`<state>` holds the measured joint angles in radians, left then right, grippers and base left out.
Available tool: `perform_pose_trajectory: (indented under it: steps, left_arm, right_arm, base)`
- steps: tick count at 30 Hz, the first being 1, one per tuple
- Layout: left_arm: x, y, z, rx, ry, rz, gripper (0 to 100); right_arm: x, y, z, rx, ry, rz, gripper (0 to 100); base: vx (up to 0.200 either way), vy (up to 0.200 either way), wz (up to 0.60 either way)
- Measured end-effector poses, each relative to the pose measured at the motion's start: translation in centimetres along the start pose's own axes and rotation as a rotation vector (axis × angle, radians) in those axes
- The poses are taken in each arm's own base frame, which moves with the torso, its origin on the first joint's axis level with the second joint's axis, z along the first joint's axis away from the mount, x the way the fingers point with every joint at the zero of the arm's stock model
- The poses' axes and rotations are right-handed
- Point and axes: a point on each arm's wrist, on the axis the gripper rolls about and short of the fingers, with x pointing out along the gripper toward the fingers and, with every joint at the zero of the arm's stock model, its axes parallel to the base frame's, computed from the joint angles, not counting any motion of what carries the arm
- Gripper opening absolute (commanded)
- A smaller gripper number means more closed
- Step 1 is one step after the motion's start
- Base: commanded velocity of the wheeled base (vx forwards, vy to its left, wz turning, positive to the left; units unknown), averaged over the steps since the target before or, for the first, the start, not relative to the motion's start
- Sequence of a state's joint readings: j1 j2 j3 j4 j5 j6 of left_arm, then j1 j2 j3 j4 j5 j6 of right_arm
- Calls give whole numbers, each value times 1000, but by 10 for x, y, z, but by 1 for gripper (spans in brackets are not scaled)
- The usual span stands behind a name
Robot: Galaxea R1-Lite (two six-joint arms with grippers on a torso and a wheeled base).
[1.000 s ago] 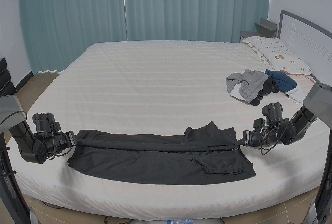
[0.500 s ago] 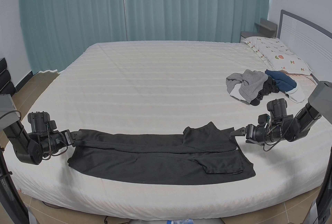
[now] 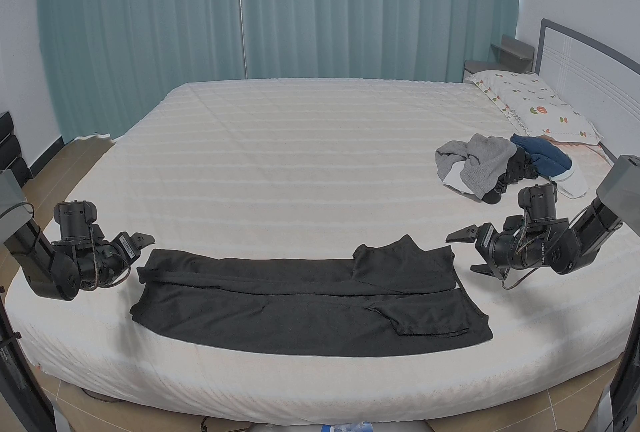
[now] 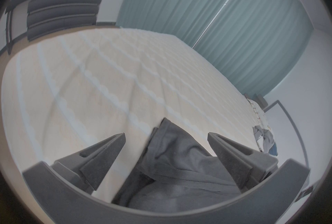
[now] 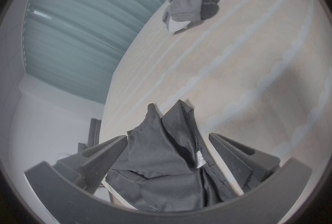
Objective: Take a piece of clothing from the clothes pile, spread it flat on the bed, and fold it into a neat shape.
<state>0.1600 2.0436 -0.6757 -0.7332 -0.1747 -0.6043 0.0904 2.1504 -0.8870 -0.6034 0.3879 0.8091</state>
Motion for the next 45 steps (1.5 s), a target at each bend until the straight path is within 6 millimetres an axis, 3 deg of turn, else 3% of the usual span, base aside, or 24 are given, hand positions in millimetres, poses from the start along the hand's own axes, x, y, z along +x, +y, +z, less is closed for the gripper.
perform_pose_trajectory:
  steps: [5,6,14,29,45]
  left_arm:
    - [5,-2,-11,-27,67,22,100]
    - [6,-1,-13,-28,80,28,0]
    - [10,1,-19,-55,81,91,0]
    - [5,-14,-14,-59,-30,124,0]
    - [5,-23,-16,-85,-59,80,0]
  right_arm:
    - [3,-5,-5,60,4,-4,100]
    - [3,-5,-6,62,6,-6,100]
    - [3,-5,-16,59,-12,-58,100]
    - [-7,41,-59,72,19,-81,100]
    - [14,39,-64,75,-1,-170,100]
  base:
    - [0,0,0]
    - [0,0,0]
    - [0,0,0]
    - [0,0,0]
    - [0,0,0]
